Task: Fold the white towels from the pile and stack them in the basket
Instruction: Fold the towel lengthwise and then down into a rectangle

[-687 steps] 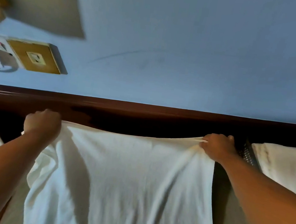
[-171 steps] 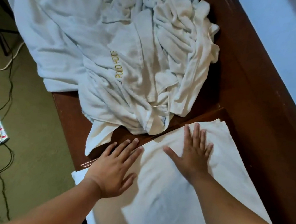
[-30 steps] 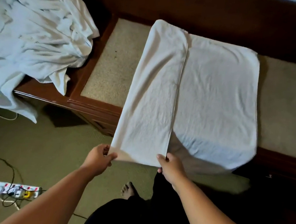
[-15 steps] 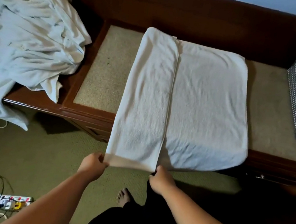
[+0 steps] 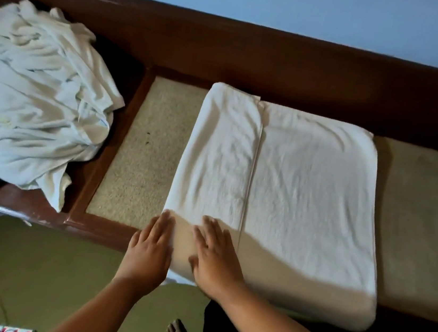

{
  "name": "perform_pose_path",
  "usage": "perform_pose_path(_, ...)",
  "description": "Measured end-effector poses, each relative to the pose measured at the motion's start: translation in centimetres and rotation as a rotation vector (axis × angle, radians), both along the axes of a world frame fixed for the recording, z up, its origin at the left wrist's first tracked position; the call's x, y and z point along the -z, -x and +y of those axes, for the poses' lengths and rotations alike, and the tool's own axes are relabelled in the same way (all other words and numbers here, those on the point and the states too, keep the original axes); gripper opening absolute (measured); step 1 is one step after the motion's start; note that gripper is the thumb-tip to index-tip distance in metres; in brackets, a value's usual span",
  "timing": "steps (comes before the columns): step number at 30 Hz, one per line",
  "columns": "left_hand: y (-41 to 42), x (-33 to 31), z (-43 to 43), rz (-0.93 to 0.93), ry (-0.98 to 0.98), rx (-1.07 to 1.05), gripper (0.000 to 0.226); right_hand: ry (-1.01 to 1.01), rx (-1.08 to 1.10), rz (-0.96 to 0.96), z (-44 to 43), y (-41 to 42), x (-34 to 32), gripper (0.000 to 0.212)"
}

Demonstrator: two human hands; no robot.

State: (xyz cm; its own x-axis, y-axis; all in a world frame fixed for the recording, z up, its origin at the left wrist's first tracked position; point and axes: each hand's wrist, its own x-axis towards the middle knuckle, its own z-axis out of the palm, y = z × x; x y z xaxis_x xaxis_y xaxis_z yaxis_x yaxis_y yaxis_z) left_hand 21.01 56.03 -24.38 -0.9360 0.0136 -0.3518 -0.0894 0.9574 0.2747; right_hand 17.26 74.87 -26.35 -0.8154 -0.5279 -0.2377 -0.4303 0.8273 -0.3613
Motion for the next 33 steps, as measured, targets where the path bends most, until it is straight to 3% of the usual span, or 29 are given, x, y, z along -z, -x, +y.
perform_pose_path(6, 3.2, 1.7, -0.7, -0.045, 0.075, 0.093, 0.068, -0.040, -0.077, 0.049, 0.4, 5.2, 0.3, 0.074)
perform_pose_path(19, 19.4, 2.1, -2.4, 0.045, 0.111, 0.353, 0.074, -0.035, 0.173, 0.029, 0.9, 13.6, 0.6, 0.081)
perform_pose_path(27, 34.8, 3.3, -2.0, 0.115, 0.167, 0.383, 0.091, -0.079, 0.380, 0.098, 0.3, 26.1, 2.3, 0.084)
perform_pose_path(33, 40.9, 4.1, -1.2, 0.156, 0.153, 0.399, 0.105, -0.137, 0.527, 0.034, 2.0, 34.3, 2.2, 0.090)
